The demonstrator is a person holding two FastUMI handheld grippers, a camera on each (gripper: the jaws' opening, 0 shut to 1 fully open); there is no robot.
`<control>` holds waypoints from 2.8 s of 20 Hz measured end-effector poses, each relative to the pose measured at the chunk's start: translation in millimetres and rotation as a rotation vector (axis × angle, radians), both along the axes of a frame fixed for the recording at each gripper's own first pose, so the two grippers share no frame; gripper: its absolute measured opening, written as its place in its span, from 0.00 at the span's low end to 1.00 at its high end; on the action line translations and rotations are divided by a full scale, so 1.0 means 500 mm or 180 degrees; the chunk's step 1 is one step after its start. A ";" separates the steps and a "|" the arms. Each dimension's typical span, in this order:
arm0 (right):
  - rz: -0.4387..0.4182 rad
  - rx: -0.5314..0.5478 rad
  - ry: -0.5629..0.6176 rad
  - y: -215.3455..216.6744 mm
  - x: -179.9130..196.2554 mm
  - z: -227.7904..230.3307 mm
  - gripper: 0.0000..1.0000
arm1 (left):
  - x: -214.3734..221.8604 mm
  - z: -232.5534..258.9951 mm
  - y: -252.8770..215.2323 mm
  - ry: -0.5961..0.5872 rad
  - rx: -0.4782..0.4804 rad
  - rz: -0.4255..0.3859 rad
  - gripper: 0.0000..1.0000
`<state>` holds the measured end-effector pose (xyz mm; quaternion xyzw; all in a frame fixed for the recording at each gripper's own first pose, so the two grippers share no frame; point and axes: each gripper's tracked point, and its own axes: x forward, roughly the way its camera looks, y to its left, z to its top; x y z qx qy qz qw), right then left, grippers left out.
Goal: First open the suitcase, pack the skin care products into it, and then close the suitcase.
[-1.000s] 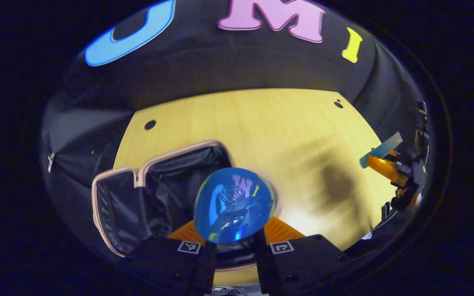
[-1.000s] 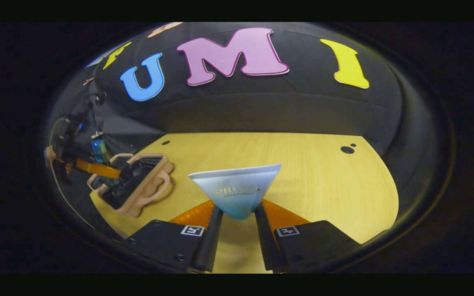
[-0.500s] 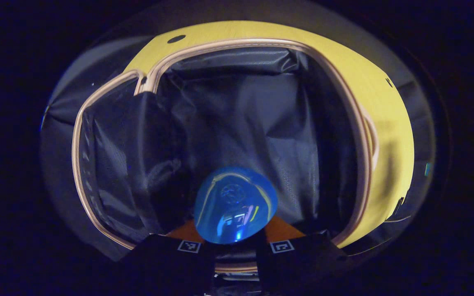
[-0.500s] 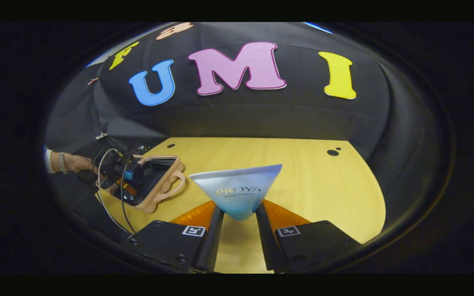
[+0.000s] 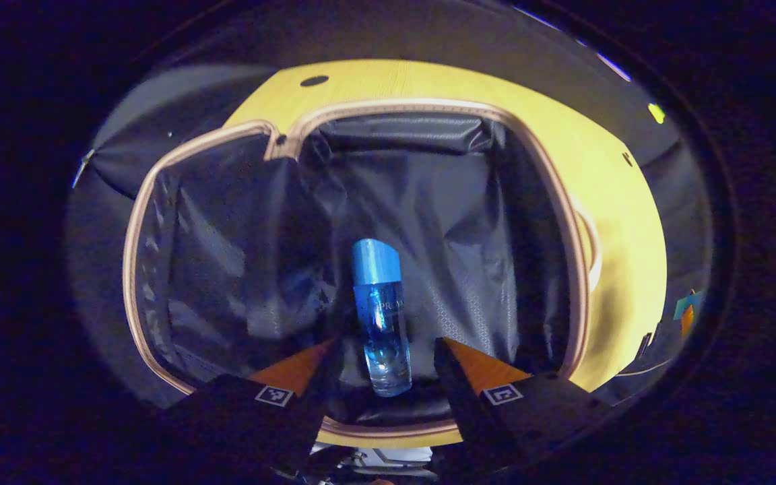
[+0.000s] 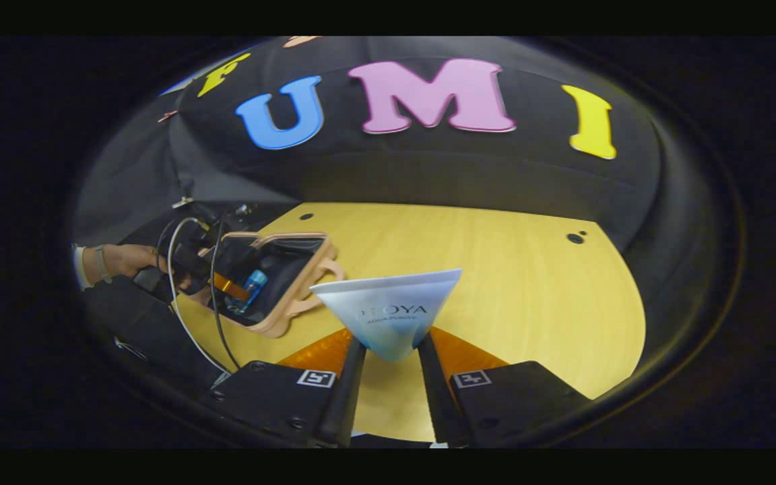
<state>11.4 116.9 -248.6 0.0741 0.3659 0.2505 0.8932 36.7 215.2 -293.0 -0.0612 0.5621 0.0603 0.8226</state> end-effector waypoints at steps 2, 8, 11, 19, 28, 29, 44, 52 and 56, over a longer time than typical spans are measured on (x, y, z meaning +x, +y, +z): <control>0.0251 0.0245 0.0274 0.120 -0.013 0.004 0.48 | -0.004 0.074 0.006 -0.0445 -0.0089 -0.0074 0.87; 0.0554 0.0338 0.1134 0.391 0.018 -0.045 0.48 | -0.126 0.186 0.106 -0.1198 -0.0594 0.0565 0.89; 0.0506 0.0101 0.1623 0.465 0.013 -0.114 0.48 | -0.213 0.185 0.192 -0.1263 -0.0642 0.0996 0.90; 0.0287 -0.0507 0.2440 0.518 -0.027 -0.251 0.48 | -0.402 0.125 0.384 -0.1078 -0.0466 0.1671 0.90; -0.0003 -0.0329 0.2569 0.544 -0.026 -0.211 0.77 | -0.384 0.064 0.549 -0.0845 -0.0204 0.1852 0.90; 0.0040 -0.0210 0.2430 0.551 -0.020 -0.182 0.89 | -0.372 0.060 0.572 -0.0804 -0.0141 0.1851 0.90; 0.0360 0.0533 0.1110 0.410 0.015 0.011 0.97 | -0.130 -0.075 0.774 -0.0130 0.0003 0.1770 0.89; 0.0140 0.0551 0.0938 0.325 -0.016 0.024 0.97 | -0.071 0.004 0.748 -0.0626 -0.0348 0.1579 0.17; 0.0220 0.0660 0.0633 0.315 -0.021 0.062 0.97 | -0.055 0.210 0.698 -0.1081 -0.0326 0.1173 0.11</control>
